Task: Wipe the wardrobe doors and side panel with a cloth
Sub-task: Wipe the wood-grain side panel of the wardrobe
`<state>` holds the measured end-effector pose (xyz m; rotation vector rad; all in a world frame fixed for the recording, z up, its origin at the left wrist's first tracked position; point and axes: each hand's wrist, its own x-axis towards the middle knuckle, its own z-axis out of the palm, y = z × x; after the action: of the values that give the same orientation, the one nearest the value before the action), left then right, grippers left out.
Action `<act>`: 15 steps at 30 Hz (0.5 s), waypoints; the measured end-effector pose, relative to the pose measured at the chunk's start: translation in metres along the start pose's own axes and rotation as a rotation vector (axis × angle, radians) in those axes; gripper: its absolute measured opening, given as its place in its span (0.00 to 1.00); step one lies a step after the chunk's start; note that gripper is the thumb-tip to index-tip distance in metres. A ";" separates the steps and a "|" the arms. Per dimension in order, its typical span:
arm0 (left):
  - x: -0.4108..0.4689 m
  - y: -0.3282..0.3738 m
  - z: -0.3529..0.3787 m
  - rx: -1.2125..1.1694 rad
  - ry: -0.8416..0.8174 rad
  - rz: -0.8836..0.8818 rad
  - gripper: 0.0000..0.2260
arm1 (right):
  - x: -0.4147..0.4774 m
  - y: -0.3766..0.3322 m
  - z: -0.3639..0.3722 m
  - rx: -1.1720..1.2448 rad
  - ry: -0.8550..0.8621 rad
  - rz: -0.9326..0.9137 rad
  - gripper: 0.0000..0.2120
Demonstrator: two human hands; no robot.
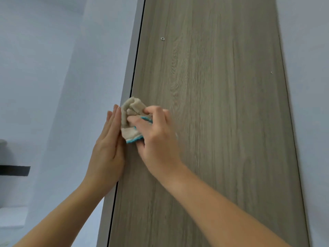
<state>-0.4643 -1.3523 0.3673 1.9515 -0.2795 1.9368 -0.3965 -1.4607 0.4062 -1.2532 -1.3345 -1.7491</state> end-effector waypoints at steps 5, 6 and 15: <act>0.000 -0.001 0.000 0.075 0.011 -0.003 0.25 | -0.003 0.021 -0.013 -0.106 -0.020 -0.108 0.16; -0.001 0.000 0.001 0.086 0.013 -0.002 0.24 | -0.005 0.038 -0.020 -0.130 -0.005 -0.086 0.17; -0.003 0.003 0.004 0.085 0.022 -0.011 0.24 | -0.047 0.203 -0.118 -0.333 0.177 0.520 0.24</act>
<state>-0.4623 -1.3568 0.3647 1.9789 -0.1829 1.9929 -0.2403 -1.6396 0.4343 -1.4244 -0.5576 -1.6851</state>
